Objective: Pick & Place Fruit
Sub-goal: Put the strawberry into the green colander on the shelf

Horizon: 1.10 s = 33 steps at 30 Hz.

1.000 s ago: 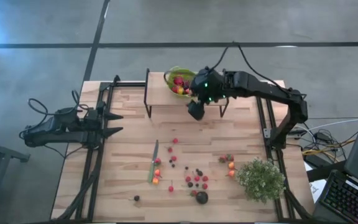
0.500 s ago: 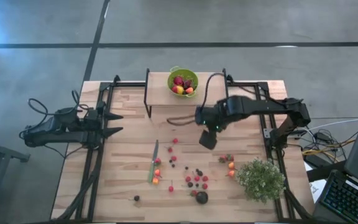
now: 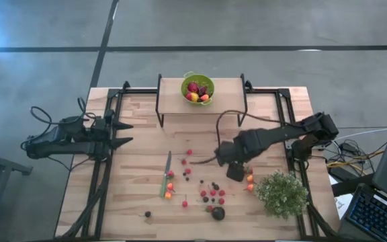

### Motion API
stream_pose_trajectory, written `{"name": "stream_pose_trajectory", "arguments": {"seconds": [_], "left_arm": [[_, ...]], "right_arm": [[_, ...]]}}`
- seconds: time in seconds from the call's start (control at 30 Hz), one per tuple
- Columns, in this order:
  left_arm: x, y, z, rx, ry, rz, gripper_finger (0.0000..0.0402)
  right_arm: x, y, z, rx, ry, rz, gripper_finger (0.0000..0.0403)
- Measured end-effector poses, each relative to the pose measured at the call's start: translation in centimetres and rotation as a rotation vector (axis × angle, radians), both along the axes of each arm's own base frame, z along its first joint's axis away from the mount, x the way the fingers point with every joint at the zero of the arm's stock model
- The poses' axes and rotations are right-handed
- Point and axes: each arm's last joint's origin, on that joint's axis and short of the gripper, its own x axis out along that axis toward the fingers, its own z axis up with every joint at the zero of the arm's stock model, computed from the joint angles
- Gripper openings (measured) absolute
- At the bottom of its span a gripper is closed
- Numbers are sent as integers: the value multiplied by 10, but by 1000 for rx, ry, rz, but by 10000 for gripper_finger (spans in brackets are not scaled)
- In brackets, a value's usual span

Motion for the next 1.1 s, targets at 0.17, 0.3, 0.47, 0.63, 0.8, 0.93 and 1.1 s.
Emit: {"name": "stream_pose_trajectory", "arguments": {"seconds": [0.17,0.3,0.47,0.63,0.8,0.93,1.1], "left_arm": [[0,0,0,0,0,0,241],[0,0,0,0,0,0,241],[0,0,0,0,0,0,241],[0,0,0,0,0,0,241],[0,0,0,0,-1,0,241],[0,0,0,0,0,0,241],[0,0,0,0,0,0,241]], "right_arm": [[-10,21,-12,-27,46,130,274],[-17,31,-20,-38,74,182,261],[-24,37,-33,-55,138,343,241],[-24,37,-49,-55,160,632,222],[-17,40,-64,-51,63,718,205],[-15,42,-73,-51,21,750,193],[-19,40,-85,-50,33,753,179]]}}
